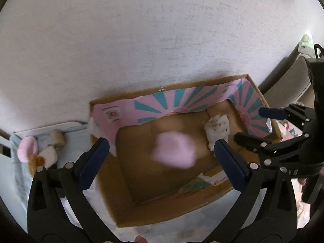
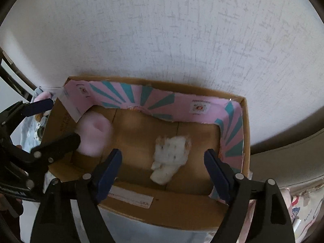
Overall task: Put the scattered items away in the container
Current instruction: 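Carry pouch and sock over the cardboard box and open both tools, then withdraw both tools from the box back toward the blanket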
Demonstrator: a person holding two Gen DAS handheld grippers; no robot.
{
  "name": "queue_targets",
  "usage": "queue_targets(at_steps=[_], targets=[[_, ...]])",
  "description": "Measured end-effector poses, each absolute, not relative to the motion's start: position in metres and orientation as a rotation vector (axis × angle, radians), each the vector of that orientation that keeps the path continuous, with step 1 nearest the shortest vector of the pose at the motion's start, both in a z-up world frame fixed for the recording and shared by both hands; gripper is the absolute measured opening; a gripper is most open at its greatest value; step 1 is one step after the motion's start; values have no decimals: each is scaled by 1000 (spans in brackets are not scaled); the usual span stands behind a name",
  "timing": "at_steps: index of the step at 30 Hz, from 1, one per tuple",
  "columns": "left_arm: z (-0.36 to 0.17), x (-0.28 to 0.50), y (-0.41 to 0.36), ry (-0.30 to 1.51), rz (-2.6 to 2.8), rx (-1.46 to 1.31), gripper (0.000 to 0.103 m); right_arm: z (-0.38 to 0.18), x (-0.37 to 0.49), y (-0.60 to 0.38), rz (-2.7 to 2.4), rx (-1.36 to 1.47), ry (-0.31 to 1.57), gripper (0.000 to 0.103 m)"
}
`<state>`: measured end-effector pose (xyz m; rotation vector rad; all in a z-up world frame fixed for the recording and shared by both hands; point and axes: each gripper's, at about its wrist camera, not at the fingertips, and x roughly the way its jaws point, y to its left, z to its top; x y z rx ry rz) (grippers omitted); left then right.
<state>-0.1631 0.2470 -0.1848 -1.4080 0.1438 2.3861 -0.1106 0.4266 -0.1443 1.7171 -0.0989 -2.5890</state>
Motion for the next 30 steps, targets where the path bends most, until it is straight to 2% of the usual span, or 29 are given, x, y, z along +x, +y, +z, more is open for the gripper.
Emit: queue_targets(at_steps=[14, 18, 30], targets=[[-166, -139, 212, 149, 2447, -1314, 103, -110, -90, 415, -2688, 1717, -89, 80], [-136, -129, 187, 136, 2470, -1285, 103, -98, -80, 409, -2698, 1648, -198, 80], [-72, -96, 127, 123, 2477, -1153, 103, -64, -54, 376, -2775, 1570, -187, 80]])
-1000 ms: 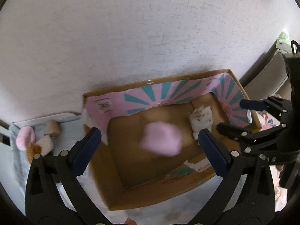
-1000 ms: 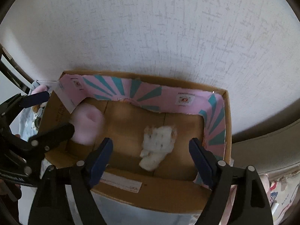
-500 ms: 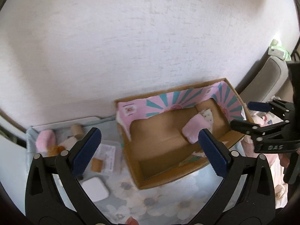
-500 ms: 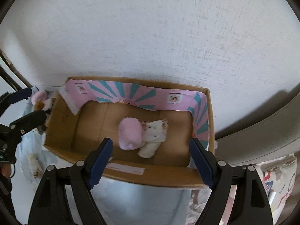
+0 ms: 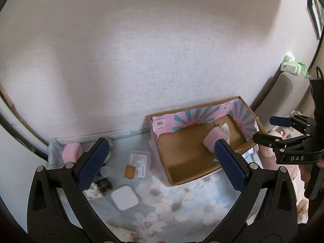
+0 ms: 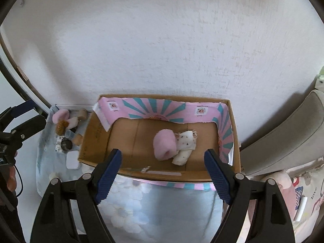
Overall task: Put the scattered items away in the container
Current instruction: 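Withdraw both tools from the box back toward the blanket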
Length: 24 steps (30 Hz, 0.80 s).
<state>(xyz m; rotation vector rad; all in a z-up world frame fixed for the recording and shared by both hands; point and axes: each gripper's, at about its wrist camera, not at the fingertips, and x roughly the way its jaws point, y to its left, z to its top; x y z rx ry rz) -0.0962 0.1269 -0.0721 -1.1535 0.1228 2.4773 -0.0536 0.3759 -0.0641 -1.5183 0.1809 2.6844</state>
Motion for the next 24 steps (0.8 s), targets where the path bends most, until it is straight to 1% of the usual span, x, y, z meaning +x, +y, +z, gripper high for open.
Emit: queue_targets(at_steps=[9, 14, 19, 24], targets=[[-45, -87, 50, 76, 2551, -1120, 103, -33, -48, 330, 2774, -1444, 149, 80], [-49, -88, 1, 49, 2592, -1164, 103, -22, -46, 287, 2867, -1418, 131, 80], [-74, -90, -37, 1, 2602, -1246, 103, -30, -46, 237, 2950, -1445, 90, 80], [-127, -92, -56, -32, 2560, -1362, 103, -61, -45, 185, 3018, -1521, 89, 80]])
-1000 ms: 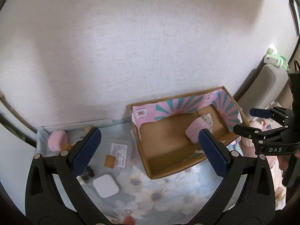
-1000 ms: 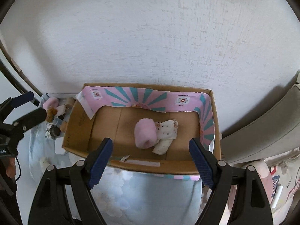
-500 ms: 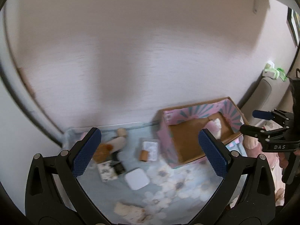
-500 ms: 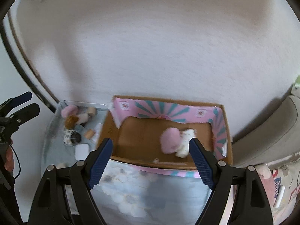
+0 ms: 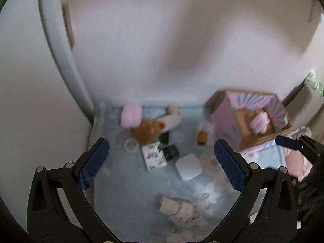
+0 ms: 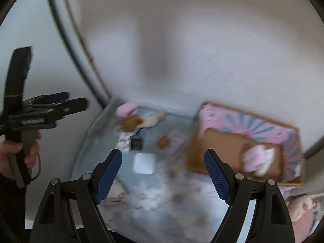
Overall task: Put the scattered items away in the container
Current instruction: 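Withdraw both tools from the box back toward the blanket, then grasp the white tissue pack with left tool while right tool grasps white pad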
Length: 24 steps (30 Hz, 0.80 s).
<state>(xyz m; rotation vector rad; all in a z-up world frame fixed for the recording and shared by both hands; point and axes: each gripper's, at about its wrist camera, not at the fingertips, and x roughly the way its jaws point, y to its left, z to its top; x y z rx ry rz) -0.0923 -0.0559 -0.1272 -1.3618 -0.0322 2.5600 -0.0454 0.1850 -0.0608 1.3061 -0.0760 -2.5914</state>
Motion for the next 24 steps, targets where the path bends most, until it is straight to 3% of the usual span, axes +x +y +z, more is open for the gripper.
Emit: queue_targets(at_steps=[10, 20, 24], targets=[[-260, -106, -44, 33, 2423, -1531, 102, -195, -55, 122, -2524, 1448, -61, 80], [-297, -120, -44, 73, 2434, -1548, 96, -244, -77, 111, -2586, 1462, -14, 80], [-303, -122, -50, 100, 2442, -1535, 84, -248, -81, 105, -2600, 1446, 23, 80]])
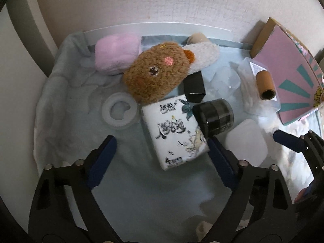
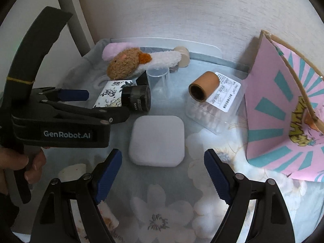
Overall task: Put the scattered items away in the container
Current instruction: 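Grasp the white tissue pack with left tool while right tool grasps white pad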
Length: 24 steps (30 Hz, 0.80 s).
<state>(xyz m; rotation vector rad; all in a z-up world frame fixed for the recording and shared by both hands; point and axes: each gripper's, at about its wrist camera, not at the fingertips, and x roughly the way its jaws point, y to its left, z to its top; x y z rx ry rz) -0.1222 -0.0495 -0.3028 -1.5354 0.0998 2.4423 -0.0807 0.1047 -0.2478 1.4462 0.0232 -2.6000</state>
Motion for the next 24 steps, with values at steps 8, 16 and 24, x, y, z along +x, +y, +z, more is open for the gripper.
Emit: queue_targets(at_steps=[8, 16, 24], targets=[[-296, -121, -46, 154, 2455, -1485, 55, -252, -88, 98, -2646, 1401, 62, 73], [-283, -114, -52, 117, 2452, -1474, 47, -251, -84, 96, -2652, 1372, 79, 58], [-238, -97, -68, 46, 2477, -1429, 46, -216, -72, 106, -2662, 1321, 90, 58]])
